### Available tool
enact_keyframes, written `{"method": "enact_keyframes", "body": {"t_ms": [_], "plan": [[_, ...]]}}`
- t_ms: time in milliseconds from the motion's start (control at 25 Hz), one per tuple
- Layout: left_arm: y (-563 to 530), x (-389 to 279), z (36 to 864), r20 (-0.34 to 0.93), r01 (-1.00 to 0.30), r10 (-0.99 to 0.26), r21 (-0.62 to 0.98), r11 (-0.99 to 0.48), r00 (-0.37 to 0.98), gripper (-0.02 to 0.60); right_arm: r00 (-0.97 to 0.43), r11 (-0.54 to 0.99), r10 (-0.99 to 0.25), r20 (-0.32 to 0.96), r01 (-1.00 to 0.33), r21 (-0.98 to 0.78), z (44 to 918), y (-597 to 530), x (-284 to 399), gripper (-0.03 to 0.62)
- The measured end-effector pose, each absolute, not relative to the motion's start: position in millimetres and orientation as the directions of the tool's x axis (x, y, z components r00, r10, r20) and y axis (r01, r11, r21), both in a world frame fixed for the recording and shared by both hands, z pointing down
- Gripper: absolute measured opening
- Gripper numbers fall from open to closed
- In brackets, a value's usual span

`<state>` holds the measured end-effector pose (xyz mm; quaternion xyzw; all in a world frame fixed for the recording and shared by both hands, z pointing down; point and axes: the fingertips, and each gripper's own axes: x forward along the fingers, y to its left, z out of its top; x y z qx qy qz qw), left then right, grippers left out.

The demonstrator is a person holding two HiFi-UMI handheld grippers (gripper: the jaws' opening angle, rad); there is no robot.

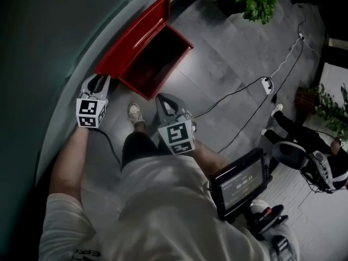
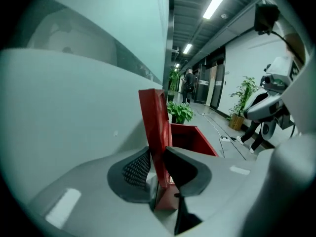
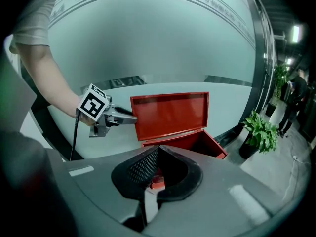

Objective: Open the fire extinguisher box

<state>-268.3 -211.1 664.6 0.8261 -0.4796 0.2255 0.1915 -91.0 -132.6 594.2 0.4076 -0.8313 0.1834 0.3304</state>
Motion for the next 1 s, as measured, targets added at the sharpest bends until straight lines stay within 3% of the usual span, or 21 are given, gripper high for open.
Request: {"method": "enact_keyframes", "body": {"t_ms": [400,1000], "plan": [[-228,-284,672,0.579,-0.929,-0.728,0.182,-0.323,0.367,0.084,-0.444,0.593,-0.561,0.699,-0.805,-0.036,592,-143,-89,0.012],[-217,-295,676,0.569,-0.938,-0.746,0.189,-0.291,0.346,0.09,-0.449,0.598,-0.565,0.692,-0.801,-0.031,593,-140,-99,0.012]]}}
